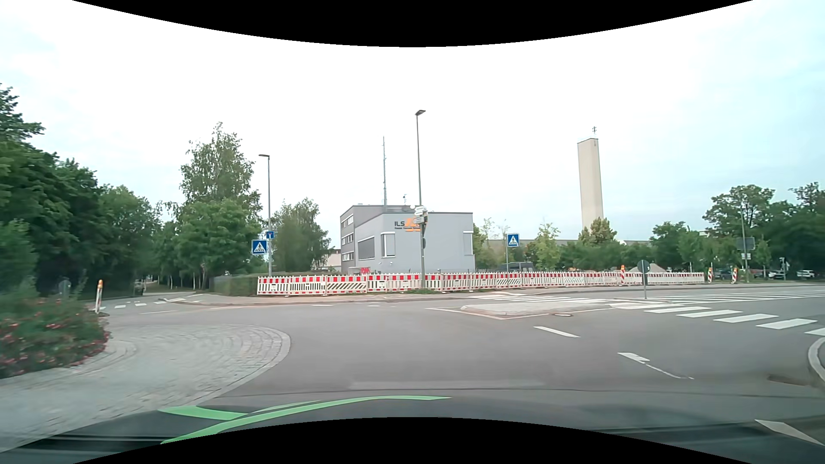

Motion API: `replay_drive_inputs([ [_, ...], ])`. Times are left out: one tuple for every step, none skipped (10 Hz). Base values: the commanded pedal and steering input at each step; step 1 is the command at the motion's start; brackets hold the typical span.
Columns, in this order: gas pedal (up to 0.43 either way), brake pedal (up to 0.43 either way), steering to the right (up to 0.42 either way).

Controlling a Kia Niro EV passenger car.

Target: Follow the waypoints while adhering to traffic rules and regulations

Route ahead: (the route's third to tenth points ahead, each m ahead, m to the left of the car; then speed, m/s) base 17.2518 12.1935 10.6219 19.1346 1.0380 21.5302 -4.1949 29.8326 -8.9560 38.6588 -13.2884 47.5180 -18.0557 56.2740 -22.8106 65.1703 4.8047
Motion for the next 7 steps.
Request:
replay_drive_inputs([
  [0.008,0.0,0.135],
  [0.0,0.0,0.097],
  [0.0,0.0,0.057],
  [0.0,0.0,0.024],
  [0.0,0.0,-0.02],
  [0.0,0.0,-0.06],
  [0.0,0.0,-0.089],
])
